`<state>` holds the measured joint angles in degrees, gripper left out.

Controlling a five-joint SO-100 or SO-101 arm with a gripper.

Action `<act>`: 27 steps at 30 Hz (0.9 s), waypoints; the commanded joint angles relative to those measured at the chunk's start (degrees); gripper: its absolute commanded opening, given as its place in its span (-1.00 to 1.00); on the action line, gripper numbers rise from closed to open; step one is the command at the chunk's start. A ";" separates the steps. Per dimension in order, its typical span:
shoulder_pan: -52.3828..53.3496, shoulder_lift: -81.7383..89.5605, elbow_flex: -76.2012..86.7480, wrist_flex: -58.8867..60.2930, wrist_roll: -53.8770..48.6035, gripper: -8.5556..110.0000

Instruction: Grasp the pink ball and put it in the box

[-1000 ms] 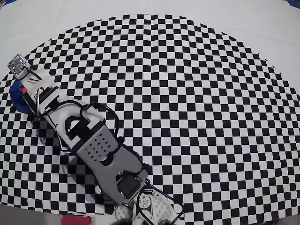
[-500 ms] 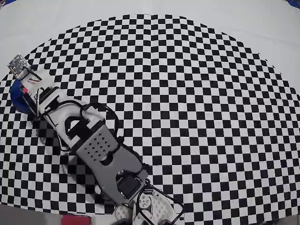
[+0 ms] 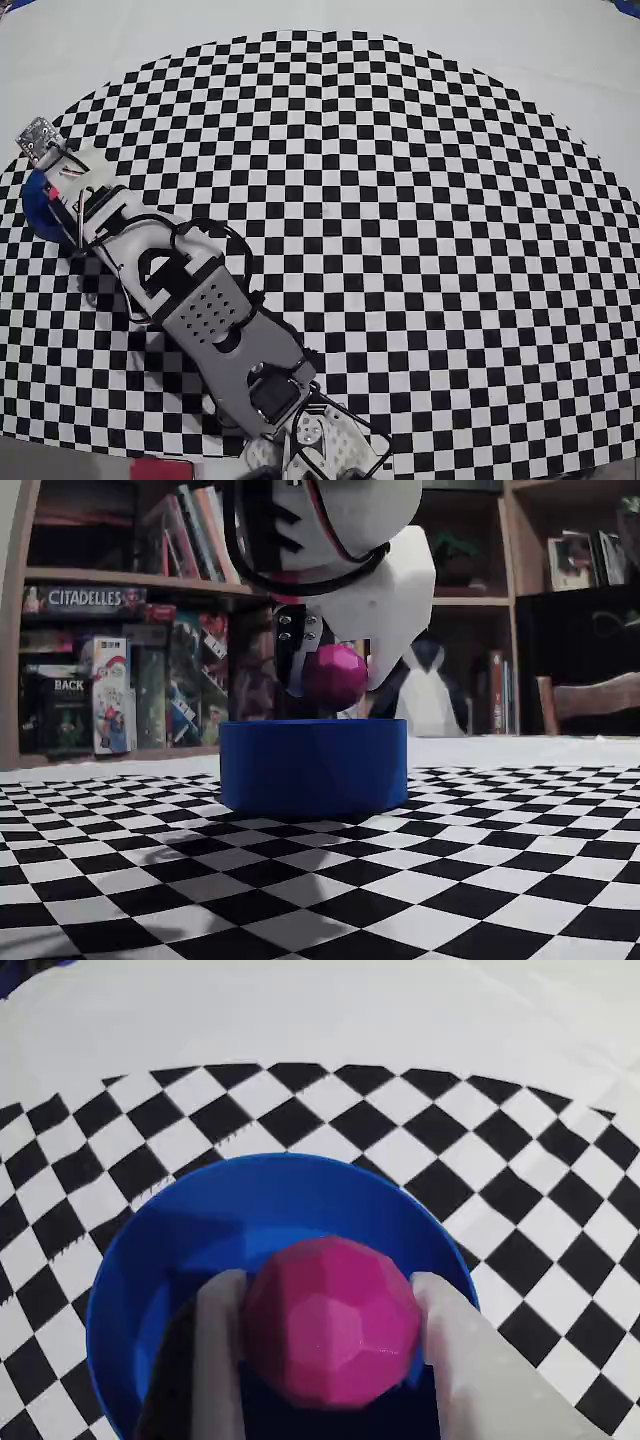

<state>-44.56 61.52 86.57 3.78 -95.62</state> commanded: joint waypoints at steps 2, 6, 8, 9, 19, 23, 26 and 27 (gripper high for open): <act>0.09 0.44 -2.81 0.18 -0.35 -0.56; 0.09 0.35 -2.81 0.00 0.18 -0.40; 0.09 0.35 -2.81 -0.09 0.18 -0.39; 0.09 0.35 -2.81 -0.09 0.18 -0.39; 0.26 4.04 -1.76 -0.53 5.89 -0.38; 0.88 7.82 -1.14 -1.67 13.27 -0.39; 2.99 11.16 0.18 -2.02 18.19 -0.39; 3.87 12.22 0.88 -2.55 20.21 -0.39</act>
<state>-42.63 67.50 87.01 2.64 -79.45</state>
